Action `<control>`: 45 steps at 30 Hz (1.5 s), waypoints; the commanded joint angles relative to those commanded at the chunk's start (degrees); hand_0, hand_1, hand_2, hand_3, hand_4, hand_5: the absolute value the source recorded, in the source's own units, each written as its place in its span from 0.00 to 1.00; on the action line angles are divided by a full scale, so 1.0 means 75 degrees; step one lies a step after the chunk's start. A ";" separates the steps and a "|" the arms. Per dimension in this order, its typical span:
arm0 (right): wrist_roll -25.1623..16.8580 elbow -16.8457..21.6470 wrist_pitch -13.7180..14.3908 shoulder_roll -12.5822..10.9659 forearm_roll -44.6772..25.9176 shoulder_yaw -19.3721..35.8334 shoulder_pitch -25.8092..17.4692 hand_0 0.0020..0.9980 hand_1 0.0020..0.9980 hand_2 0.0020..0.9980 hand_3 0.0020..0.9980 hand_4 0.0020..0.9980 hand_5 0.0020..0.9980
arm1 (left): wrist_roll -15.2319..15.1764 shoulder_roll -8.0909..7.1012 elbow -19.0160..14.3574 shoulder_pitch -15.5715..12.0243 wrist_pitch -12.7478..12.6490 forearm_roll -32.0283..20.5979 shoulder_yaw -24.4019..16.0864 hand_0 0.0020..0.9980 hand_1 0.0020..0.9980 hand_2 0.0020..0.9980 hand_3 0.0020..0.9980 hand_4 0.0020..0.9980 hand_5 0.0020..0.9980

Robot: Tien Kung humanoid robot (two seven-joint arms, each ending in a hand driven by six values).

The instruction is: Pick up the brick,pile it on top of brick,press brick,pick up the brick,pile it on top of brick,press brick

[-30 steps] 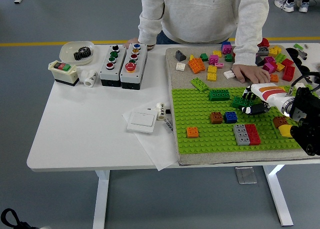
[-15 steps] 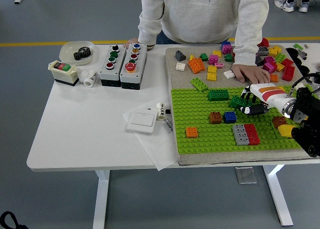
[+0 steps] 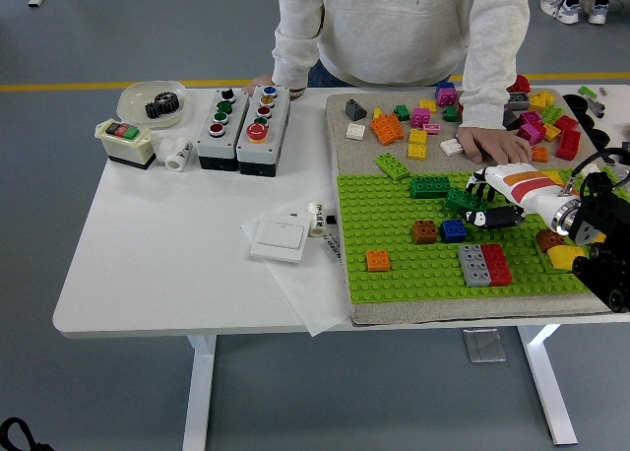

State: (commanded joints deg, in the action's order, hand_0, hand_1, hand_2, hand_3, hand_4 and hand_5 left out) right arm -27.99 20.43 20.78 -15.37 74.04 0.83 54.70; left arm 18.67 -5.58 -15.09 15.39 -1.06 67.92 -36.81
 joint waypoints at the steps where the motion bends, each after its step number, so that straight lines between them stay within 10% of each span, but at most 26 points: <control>1: -0.0030 0.0024 0.0042 -0.0014 -0.0032 -0.0035 0.0001 0.30 0.46 0.51 0.52 0.66 0.48 | 0.0001 0.0000 0.0001 -0.0003 -0.0001 0.0000 -0.0002 0.77 0.76 0.76 0.60 0.67 0.60; 26: -0.0950 0.2854 0.0879 -0.1825 0.2986 0.1167 -0.0215 0.31 0.46 0.51 0.52 0.66 0.48 | -0.0014 0.0003 0.0055 -0.0153 -0.0026 0.0025 -0.0082 0.77 0.75 0.76 0.60 0.67 0.60; 45: -0.1198 0.3196 0.1190 -0.2533 0.3414 0.0698 -0.0277 0.32 0.46 0.52 0.52 0.66 0.47 | -0.0049 0.0020 0.0062 -0.0203 -0.0015 0.0049 -0.0112 0.77 0.76 0.76 0.60 0.67 0.60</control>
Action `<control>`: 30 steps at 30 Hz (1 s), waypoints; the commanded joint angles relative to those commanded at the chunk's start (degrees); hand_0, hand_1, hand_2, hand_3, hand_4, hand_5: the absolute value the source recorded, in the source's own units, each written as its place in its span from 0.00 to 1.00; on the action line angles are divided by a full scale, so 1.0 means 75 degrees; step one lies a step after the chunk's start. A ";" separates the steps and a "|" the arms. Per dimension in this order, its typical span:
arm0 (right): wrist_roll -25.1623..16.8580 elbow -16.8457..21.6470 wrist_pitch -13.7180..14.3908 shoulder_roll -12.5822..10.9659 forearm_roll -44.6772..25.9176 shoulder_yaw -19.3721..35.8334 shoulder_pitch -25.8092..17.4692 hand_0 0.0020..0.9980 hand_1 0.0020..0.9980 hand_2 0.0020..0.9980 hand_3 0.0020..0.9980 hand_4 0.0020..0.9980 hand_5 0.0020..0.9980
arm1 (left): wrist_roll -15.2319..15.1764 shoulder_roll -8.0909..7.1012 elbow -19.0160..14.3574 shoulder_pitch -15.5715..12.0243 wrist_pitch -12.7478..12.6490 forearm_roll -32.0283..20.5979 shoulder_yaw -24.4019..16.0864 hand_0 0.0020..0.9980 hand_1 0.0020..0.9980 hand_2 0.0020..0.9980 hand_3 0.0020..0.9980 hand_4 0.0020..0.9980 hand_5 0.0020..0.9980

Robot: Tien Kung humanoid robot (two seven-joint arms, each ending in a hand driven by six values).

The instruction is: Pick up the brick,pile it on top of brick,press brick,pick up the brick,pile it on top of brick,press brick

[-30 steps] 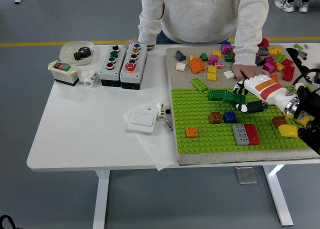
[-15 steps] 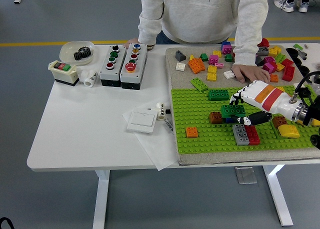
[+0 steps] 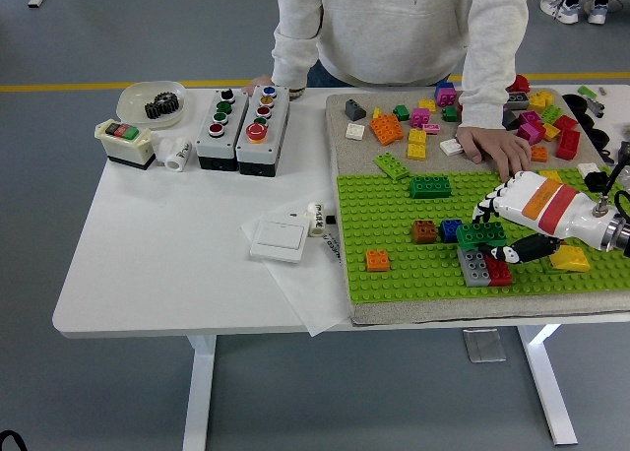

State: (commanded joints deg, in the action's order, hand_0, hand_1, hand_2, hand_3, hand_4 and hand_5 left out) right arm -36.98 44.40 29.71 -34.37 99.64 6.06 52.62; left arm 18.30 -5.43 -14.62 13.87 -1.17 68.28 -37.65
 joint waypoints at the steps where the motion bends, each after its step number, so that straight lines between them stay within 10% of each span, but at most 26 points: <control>1: 0.0000 -0.0042 0.0014 0.0015 -0.0011 -0.0045 -0.0008 0.32 0.46 0.52 0.52 0.66 0.47 | 0.0000 0.0002 -0.0001 -0.0004 0.0001 -0.0009 0.0004 0.77 0.76 0.76 0.60 0.67 0.60; 30: 0.0000 -0.0393 -0.0012 0.0166 -0.0142 -0.0228 -0.0123 0.32 0.47 0.52 0.52 0.67 0.47 | 0.0033 0.0011 -0.0012 -0.0060 0.0019 0.0044 -0.0043 0.77 0.76 0.76 0.60 0.66 0.60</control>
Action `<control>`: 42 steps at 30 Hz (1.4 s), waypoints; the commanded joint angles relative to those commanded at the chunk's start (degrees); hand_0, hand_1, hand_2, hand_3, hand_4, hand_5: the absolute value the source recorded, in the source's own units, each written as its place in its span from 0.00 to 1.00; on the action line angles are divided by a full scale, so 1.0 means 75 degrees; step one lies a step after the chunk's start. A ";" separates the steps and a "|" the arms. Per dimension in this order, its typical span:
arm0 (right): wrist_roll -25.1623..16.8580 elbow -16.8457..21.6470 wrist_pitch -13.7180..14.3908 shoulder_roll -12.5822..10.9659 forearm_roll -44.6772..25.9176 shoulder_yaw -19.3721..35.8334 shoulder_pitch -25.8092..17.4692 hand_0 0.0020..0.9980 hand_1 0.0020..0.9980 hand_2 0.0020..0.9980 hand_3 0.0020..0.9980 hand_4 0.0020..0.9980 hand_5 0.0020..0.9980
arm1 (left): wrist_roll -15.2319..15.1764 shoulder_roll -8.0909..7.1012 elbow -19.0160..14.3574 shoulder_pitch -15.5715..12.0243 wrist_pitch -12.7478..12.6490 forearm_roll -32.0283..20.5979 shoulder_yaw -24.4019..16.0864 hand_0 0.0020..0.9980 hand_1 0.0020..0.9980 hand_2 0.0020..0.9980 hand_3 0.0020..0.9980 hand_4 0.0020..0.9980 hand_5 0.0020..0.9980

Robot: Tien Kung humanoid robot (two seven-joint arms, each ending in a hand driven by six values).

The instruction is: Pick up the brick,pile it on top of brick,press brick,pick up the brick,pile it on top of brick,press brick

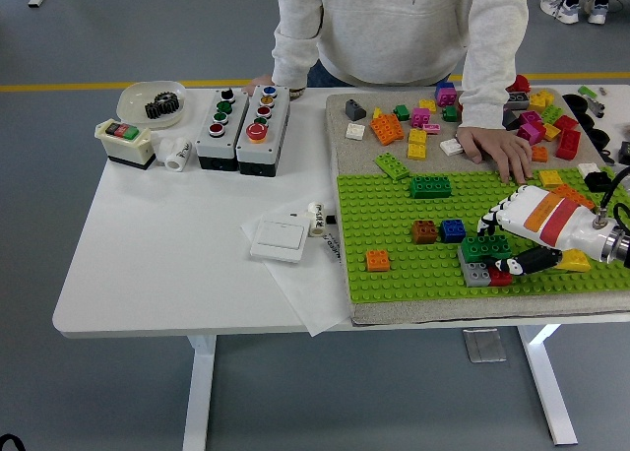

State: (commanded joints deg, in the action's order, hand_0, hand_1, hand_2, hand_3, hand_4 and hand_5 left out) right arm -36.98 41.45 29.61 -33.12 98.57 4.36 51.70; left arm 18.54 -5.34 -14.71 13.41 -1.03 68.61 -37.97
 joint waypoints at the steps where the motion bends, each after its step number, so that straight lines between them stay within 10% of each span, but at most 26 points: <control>1: 0.0000 -0.0019 -0.0001 0.0006 0.0001 -0.0001 0.0000 0.32 0.47 0.52 0.52 0.67 0.47 | -0.0001 0.0001 0.0000 0.0004 -0.0001 -0.0003 0.0003 0.77 0.76 0.76 0.60 0.66 0.60; 42: 0.0000 0.0018 -0.0235 -0.0001 0.0131 0.0104 0.0055 0.35 0.50 0.62 0.61 0.75 0.41 | -0.0002 -0.0005 0.0000 0.0032 0.0000 -0.0018 0.0036 0.77 0.76 0.76 0.60 0.66 0.60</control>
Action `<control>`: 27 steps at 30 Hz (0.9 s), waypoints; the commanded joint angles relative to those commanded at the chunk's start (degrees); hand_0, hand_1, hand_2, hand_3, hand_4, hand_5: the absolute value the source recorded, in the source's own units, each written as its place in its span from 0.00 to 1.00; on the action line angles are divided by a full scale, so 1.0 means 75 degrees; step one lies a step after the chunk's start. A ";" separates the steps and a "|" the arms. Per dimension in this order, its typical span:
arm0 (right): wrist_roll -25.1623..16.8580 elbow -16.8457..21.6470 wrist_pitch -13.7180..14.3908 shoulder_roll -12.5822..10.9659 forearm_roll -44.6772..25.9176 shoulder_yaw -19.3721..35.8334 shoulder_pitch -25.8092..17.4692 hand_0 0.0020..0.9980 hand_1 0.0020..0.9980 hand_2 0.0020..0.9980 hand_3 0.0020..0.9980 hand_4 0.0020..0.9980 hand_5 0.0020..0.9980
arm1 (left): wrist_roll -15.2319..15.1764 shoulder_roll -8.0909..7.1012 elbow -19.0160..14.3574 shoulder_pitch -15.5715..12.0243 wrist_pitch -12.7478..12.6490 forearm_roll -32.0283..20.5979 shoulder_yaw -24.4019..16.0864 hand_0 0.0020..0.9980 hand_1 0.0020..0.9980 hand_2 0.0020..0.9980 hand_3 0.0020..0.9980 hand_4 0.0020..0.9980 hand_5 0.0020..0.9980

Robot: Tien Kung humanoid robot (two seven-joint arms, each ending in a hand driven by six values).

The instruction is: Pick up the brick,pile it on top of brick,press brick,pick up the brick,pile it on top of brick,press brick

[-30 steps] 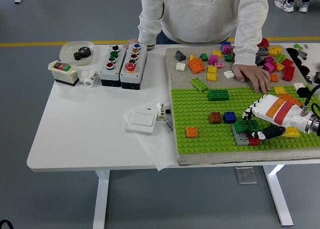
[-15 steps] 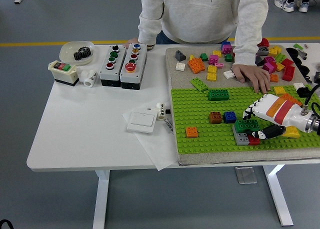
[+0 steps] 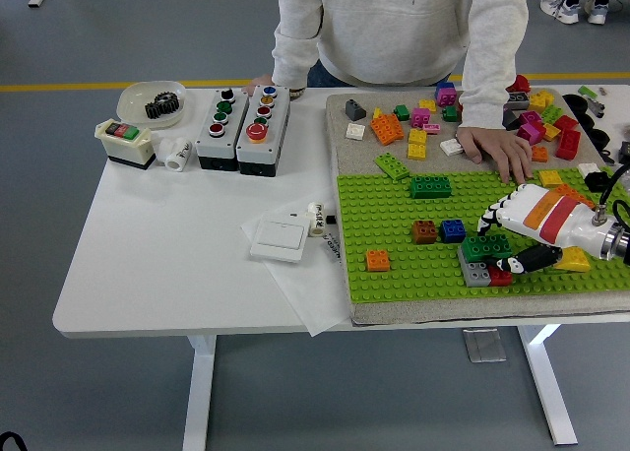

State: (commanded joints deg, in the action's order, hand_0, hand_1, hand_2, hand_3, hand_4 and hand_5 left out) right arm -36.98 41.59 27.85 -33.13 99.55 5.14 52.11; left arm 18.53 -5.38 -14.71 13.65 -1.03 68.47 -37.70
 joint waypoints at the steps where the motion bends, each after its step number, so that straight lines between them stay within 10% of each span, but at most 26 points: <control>1: 0.0000 -0.0003 -0.0001 -0.0003 0.0006 0.0000 0.0002 0.35 0.50 0.62 0.61 0.75 0.41 | 0.0000 -0.0001 0.0001 0.0001 -0.0002 -0.0005 0.0003 0.77 0.76 0.76 0.60 0.66 0.60; 27: 0.0000 0.0172 -0.0160 -0.0061 0.0093 0.0149 -0.0078 0.36 0.52 0.64 0.67 0.81 0.39 | 0.0021 0.0002 0.0007 -0.0080 0.0012 0.0142 -0.0084 0.77 0.76 0.76 0.60 0.66 0.60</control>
State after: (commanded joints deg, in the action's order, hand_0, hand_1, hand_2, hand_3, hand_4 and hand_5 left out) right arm -36.98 42.88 26.65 -33.59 100.25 6.25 51.53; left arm 18.69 -5.36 -14.66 13.05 -0.94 69.54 -38.33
